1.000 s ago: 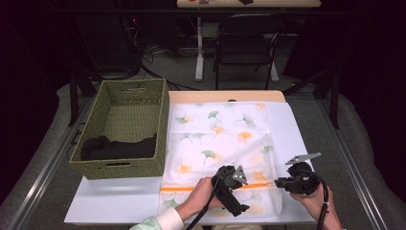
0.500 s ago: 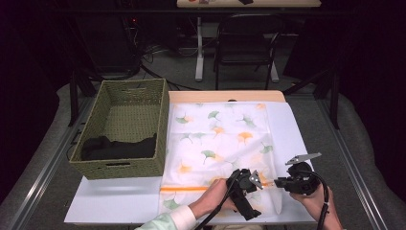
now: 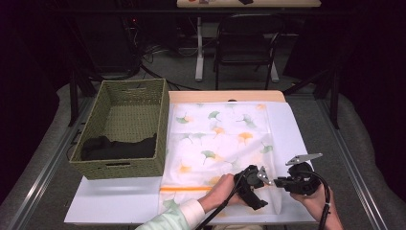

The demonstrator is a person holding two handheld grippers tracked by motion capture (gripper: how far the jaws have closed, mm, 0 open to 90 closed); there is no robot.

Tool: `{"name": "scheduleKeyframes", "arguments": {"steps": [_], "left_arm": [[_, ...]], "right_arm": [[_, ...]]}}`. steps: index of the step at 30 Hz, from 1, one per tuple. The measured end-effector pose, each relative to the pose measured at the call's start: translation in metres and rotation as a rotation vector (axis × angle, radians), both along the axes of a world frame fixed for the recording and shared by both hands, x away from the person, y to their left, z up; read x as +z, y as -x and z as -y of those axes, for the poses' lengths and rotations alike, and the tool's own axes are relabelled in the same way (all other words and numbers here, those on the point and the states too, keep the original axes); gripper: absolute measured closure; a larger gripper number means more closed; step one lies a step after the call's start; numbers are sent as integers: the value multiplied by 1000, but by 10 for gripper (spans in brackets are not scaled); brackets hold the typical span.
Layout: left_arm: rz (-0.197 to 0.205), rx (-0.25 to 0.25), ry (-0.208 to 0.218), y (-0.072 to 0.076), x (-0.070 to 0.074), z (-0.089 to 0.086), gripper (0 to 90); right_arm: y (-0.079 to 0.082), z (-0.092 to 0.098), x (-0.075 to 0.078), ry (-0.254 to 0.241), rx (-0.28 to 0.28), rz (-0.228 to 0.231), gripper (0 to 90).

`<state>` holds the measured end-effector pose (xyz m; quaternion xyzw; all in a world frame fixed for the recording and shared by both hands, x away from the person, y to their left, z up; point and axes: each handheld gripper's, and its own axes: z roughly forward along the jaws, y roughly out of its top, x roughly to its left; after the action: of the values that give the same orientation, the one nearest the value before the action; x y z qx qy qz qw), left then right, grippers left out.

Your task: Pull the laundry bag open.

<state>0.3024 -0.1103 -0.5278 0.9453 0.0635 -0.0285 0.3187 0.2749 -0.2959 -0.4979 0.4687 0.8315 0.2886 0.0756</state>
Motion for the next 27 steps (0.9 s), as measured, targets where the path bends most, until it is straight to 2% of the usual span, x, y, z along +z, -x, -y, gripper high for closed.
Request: {"name": "scheduleKeyframes", "arguments": {"steps": [5, 9, 12, 14, 15, 19, 22, 27], "left_arm": [[2, 14, -2, -6, 0, 5, 471], [15, 31, -2, -9, 0, 8, 527], [9, 36, 6, -11, -1, 7, 586], [-8, 33, 14, -13, -2, 7, 647], [-2, 31, 3, -14, -2, 7, 647], [-1, 29, 17, -13, -2, 7, 710], [2, 32, 14, -12, -2, 9, 720], [-18, 42, 28, -12, -3, 9, 785]], "right_arm": [[0, -1, 1, -3, 17, 12, 842], [2, -2, 1, 0, 28, 17, 842], [2, -3, 2, 0, 33, 18, 842], [2, -4, 2, 5, 44, 20, 842], [2, -4, 2, 5, 44, 20, 842], [3, -3, 2, 0, 55, 30, 842], [3, -4, 2, -6, 56, 26, 842], [4, -5, 2, -4, 69, 31, 842]]}}
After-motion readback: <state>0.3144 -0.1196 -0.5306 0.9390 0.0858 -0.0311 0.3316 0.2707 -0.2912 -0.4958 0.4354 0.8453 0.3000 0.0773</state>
